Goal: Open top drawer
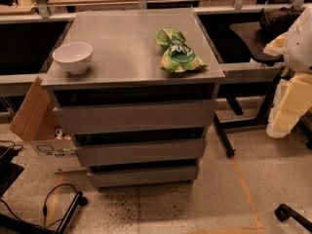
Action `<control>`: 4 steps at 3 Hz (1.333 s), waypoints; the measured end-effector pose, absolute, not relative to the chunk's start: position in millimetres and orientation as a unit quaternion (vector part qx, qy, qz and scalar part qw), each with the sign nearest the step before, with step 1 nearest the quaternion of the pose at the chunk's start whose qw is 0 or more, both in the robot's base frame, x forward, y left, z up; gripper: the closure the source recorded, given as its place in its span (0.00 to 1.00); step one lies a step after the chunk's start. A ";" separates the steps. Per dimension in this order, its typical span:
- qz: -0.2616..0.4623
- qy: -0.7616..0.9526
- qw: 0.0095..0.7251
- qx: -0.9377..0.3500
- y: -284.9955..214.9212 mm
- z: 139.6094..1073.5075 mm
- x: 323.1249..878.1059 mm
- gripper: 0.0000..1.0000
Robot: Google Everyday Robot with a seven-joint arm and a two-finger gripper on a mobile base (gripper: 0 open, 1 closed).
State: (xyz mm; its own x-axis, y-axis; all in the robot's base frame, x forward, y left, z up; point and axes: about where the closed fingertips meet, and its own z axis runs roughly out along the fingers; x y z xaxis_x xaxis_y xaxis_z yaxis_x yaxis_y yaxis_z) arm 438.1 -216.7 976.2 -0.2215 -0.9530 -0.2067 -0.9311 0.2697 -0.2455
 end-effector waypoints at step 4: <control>-0.022 0.762 0.176 -0.622 -153.8 854.4 473.0 0.00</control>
Offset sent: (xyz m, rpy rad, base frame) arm 0.0081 0.0215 -0.0550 -0.0124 0.0124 0.0218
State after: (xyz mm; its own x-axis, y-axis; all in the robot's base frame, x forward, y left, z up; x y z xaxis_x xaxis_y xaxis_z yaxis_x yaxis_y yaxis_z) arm 473.0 -153.8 854.4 -0.1630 -0.9567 -0.2411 -0.9411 0.2242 -0.2532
